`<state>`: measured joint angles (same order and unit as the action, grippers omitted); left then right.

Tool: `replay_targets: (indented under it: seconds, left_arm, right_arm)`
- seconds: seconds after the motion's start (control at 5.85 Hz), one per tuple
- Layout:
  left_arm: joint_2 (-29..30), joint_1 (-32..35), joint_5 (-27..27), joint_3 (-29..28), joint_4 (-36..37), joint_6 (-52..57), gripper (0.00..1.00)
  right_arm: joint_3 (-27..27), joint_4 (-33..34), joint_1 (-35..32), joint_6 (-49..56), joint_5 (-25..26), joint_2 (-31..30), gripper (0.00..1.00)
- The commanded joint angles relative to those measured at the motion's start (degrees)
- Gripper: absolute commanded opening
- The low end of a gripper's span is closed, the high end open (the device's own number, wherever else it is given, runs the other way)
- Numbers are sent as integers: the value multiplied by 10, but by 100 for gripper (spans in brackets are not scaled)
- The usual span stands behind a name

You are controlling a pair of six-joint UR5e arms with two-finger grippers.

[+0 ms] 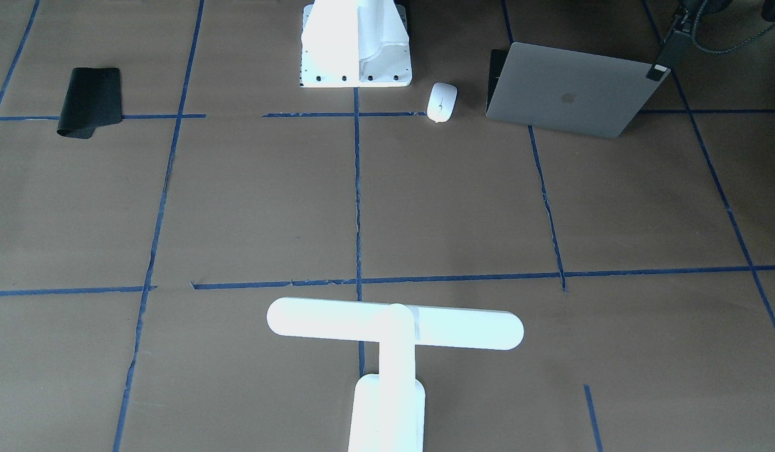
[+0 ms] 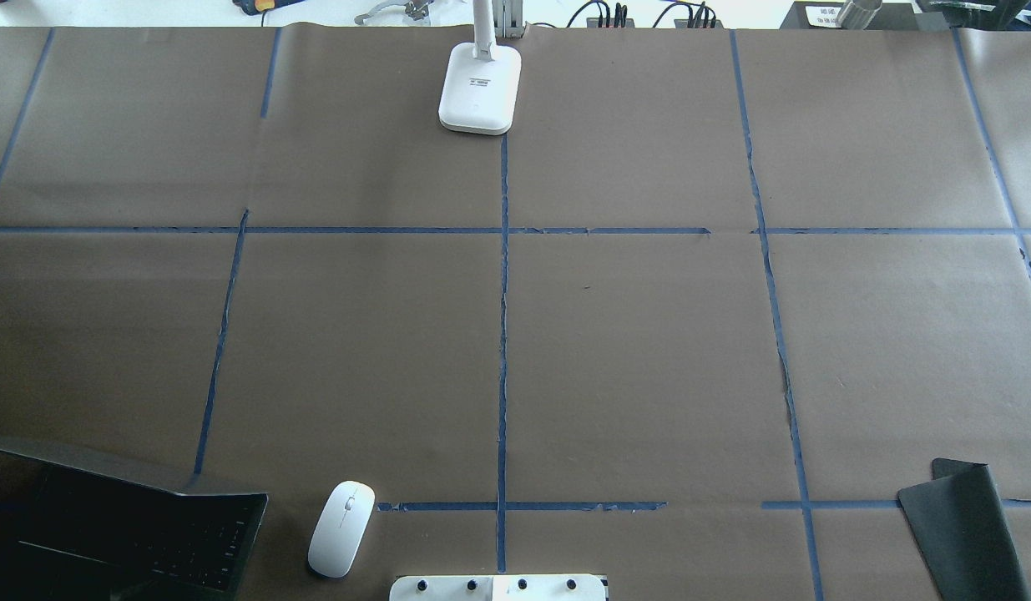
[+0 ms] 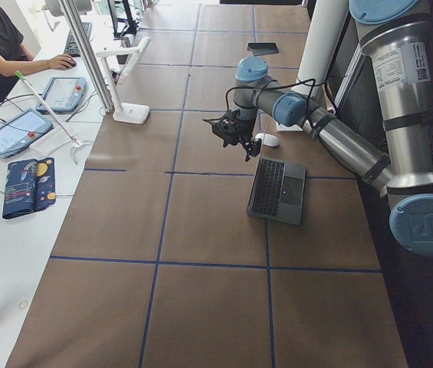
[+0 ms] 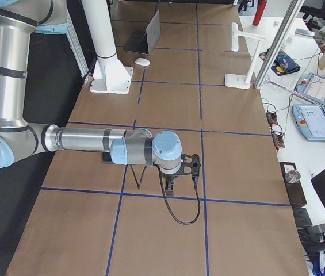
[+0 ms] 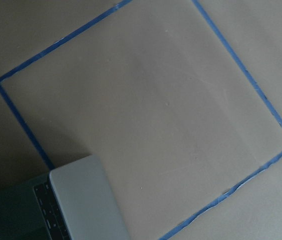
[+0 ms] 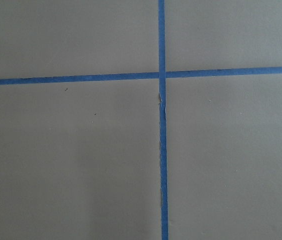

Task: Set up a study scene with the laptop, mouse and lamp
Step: 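Reach the left gripper down to the grey laptop and grasp its edge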

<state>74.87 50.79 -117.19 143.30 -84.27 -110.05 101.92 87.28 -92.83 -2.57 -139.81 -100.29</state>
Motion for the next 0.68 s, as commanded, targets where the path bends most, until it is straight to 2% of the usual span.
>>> replay_targets:
  seconds: [0.0, 0.17, 0.51]
  left_arm:
    - [0, -101, 68, 23, 25, -147, 100]
    - [3, -147, 100, 23, 26, -212, 100]
    - [10, -176, 121, 21, 39, -275, 100]
  right_arm:
    - [9, 0, -1, -1, -1, 0, 100]
    - [10, 0, -1, -1, -1, 0, 100]
    - [10, 0, -3, -1, -5, 1, 100]
